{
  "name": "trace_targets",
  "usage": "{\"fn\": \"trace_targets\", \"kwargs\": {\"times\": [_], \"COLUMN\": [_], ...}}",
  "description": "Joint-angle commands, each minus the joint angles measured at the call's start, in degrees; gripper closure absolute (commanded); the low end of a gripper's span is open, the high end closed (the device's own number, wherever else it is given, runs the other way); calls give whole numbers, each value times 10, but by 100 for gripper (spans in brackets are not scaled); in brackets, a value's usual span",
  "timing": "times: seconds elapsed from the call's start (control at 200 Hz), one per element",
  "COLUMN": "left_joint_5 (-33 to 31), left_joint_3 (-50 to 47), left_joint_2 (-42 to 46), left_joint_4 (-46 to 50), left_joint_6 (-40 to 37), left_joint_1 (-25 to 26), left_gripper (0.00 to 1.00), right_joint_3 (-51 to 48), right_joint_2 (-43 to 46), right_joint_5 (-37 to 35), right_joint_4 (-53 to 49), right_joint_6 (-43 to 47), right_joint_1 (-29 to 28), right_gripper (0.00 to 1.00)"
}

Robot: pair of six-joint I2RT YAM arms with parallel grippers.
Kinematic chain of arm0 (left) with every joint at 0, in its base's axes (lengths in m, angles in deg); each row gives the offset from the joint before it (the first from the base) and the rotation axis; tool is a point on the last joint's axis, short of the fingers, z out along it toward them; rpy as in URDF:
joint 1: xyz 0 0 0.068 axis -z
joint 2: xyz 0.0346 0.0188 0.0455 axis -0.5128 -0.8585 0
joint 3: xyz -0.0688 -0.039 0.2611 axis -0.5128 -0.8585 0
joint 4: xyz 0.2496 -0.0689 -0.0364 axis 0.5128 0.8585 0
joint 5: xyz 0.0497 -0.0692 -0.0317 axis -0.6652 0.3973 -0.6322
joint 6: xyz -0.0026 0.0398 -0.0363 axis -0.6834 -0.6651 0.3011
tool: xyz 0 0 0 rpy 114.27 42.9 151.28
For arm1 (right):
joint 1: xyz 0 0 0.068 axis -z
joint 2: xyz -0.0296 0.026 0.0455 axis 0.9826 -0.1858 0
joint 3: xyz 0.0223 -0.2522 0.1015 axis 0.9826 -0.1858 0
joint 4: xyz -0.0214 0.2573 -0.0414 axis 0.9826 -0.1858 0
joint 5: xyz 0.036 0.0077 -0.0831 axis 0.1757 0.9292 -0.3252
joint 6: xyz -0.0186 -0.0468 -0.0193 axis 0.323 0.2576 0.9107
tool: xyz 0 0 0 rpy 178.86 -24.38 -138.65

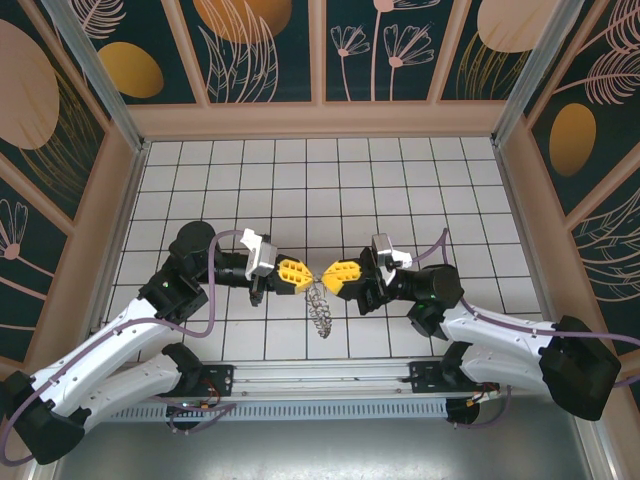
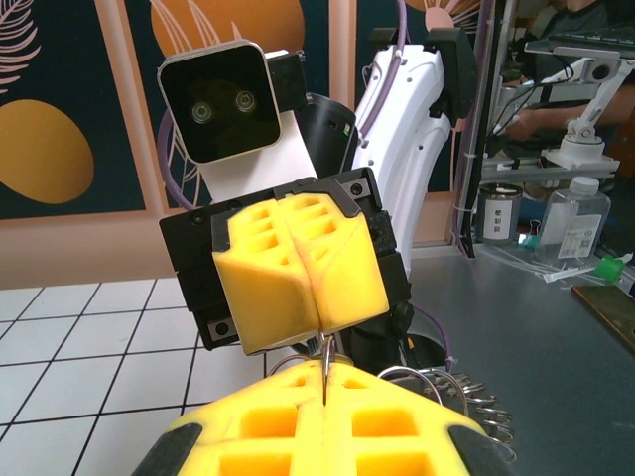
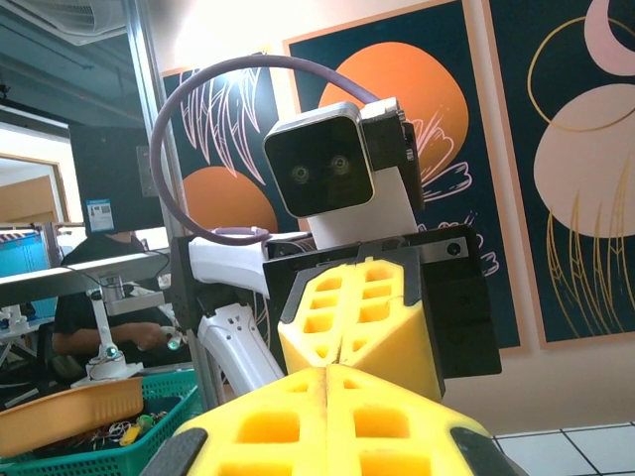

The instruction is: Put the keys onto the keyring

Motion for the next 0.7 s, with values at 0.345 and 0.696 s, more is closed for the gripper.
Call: {"fn": "trace_targets", "kwargs": {"times": [0.345, 0.696], "left_joint_5": [-15, -16], "left_joint_3": [16, 15], "left_joint_2": [1, 0], "left_joint_4": [-10, -11], "left_joint_6": [-9, -10], "left_joint_1": [1, 0], "left_gripper": [100, 100], "right_joint_3": [29, 23], "right_joint_2": [-18, -22], "right_joint_5": [21, 17], "right_joint_4": [44, 48], "right_joint_6": [-13, -17], "right_joint_1": [-11, -14], "right_gripper": [100, 100]}}
